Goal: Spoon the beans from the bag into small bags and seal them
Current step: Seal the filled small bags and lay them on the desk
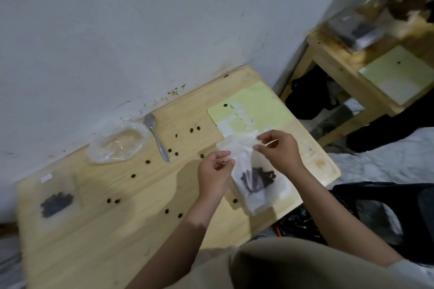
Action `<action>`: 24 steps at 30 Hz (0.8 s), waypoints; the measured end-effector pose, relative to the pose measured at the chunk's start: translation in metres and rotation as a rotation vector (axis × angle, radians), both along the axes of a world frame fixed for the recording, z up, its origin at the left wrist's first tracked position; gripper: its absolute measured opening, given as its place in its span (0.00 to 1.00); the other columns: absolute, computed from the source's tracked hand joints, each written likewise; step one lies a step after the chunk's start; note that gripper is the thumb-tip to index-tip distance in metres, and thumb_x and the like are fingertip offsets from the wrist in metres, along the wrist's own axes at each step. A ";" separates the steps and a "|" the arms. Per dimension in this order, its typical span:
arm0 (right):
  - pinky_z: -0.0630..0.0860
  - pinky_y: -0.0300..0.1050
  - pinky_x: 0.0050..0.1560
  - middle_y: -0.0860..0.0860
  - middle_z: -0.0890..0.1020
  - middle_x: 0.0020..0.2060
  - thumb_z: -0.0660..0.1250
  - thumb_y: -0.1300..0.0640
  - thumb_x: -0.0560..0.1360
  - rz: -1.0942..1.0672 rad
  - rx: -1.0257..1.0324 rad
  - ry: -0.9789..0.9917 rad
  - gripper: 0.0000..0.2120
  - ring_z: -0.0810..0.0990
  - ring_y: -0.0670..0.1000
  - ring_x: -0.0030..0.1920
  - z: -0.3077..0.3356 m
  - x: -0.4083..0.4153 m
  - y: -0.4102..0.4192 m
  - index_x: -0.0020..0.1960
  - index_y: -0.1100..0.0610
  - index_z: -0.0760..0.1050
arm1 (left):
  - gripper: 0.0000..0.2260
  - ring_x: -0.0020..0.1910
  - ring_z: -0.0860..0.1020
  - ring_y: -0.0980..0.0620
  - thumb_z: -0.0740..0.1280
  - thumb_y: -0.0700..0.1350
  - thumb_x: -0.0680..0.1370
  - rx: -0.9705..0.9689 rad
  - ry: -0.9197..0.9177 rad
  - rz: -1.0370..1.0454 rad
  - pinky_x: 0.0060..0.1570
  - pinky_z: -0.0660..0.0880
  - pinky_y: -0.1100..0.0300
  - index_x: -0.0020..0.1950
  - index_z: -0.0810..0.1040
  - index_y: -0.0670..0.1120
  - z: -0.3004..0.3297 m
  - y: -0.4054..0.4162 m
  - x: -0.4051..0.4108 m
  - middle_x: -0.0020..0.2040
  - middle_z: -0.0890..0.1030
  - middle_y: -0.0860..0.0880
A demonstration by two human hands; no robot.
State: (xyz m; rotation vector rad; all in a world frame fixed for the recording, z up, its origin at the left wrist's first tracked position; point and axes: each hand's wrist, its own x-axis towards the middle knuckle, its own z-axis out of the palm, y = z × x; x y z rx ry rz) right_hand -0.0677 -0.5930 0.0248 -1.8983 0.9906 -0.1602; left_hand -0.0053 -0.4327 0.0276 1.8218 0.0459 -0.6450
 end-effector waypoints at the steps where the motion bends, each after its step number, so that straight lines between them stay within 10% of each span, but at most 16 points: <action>1: 0.72 0.32 0.34 0.48 0.79 0.37 0.76 0.58 0.68 0.001 0.057 -0.036 0.06 0.75 0.46 0.30 0.003 0.004 -0.002 0.43 0.53 0.81 | 0.09 0.44 0.80 0.54 0.72 0.36 0.72 -0.038 -0.003 0.015 0.40 0.73 0.72 0.46 0.80 0.49 0.003 0.000 0.003 0.44 0.81 0.48; 5: 0.76 0.45 0.37 0.49 0.81 0.34 0.73 0.59 0.71 -0.034 0.233 -0.149 0.04 0.79 0.49 0.33 0.007 0.031 -0.014 0.37 0.53 0.80 | 0.11 0.45 0.79 0.51 0.72 0.34 0.72 -0.132 0.019 0.089 0.46 0.77 0.54 0.47 0.79 0.49 0.013 0.004 0.018 0.47 0.81 0.50; 12: 0.72 0.38 0.44 0.52 0.83 0.41 0.68 0.58 0.74 0.000 -0.023 0.021 0.06 0.79 0.49 0.42 -0.027 0.098 -0.046 0.47 0.59 0.82 | 0.12 0.51 0.81 0.57 0.68 0.36 0.76 -0.189 -0.046 0.154 0.53 0.77 0.60 0.52 0.79 0.52 0.032 0.022 0.045 0.52 0.83 0.50; 17: 0.63 0.39 0.26 0.49 0.67 0.23 0.62 0.64 0.71 0.037 -0.151 0.118 0.17 0.69 0.52 0.26 -0.043 0.132 -0.054 0.25 0.54 0.66 | 0.11 0.51 0.81 0.58 0.66 0.36 0.77 -0.222 -0.072 0.215 0.53 0.75 0.61 0.53 0.79 0.50 0.039 0.032 0.060 0.50 0.84 0.51; 24: 0.58 0.41 0.30 0.54 0.64 0.26 0.59 0.66 0.69 0.067 -0.222 0.232 0.13 0.63 0.54 0.28 -0.049 0.150 -0.055 0.28 0.58 0.61 | 0.10 0.51 0.80 0.57 0.66 0.36 0.77 -0.243 -0.070 0.251 0.47 0.75 0.67 0.53 0.79 0.50 0.036 0.038 0.069 0.50 0.82 0.50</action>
